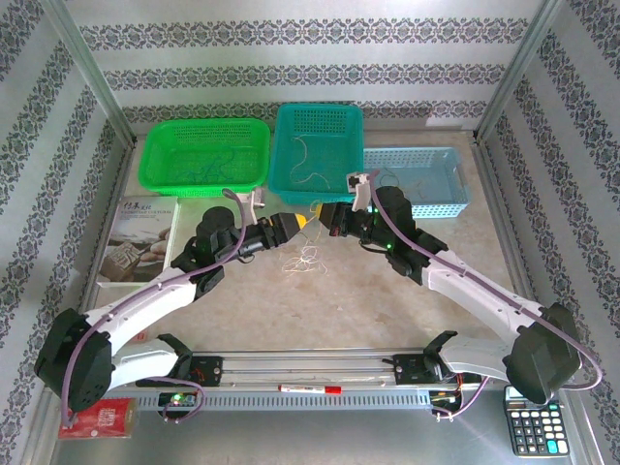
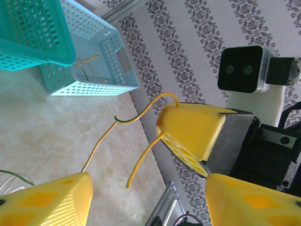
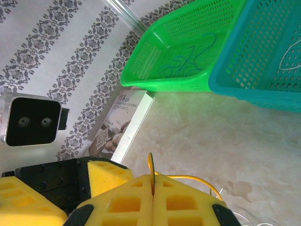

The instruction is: Untangle the cables

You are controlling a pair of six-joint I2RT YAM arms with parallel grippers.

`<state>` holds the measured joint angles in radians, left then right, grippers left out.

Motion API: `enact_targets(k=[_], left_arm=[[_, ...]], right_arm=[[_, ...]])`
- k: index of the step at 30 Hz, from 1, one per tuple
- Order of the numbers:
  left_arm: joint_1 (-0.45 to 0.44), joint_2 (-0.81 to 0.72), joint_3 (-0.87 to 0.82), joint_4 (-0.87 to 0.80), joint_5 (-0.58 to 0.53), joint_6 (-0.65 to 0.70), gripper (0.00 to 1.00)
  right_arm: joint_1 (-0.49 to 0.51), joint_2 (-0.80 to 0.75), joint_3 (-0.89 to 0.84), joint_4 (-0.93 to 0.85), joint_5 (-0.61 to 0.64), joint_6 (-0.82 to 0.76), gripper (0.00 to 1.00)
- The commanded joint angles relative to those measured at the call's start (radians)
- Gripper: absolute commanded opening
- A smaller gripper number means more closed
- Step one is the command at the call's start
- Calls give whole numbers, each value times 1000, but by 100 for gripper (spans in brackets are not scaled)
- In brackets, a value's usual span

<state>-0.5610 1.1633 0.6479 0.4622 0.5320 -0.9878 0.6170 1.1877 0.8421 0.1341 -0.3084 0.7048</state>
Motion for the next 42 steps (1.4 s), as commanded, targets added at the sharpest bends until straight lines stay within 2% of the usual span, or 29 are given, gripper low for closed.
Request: enact_targets(k=[1, 13, 23, 29, 32, 37, 42], left_arm=[[-13, 6, 35, 81, 23, -27, 63], [-23, 38, 47, 120, 28, -39, 44], [-31, 37, 12, 142, 20, -49, 42], [-33, 33, -13, 148, 13, -51, 34], [-33, 35, -20, 144, 11, -45, 33], [-33, 42, -37, 141, -2, -40, 42], [-33, 48, -37, 140, -4, -37, 44]], right_arm=[[-7, 6, -13, 47, -23, 8, 0], [1, 27, -6, 67, -32, 20, 0], [1, 32, -5, 74, -25, 22, 0], [1, 31, -5, 74, -24, 22, 0], [1, 28, -5, 75, -22, 24, 0], [0, 26, -6, 75, -23, 25, 0], [-1, 26, -8, 77, -23, 25, 0]])
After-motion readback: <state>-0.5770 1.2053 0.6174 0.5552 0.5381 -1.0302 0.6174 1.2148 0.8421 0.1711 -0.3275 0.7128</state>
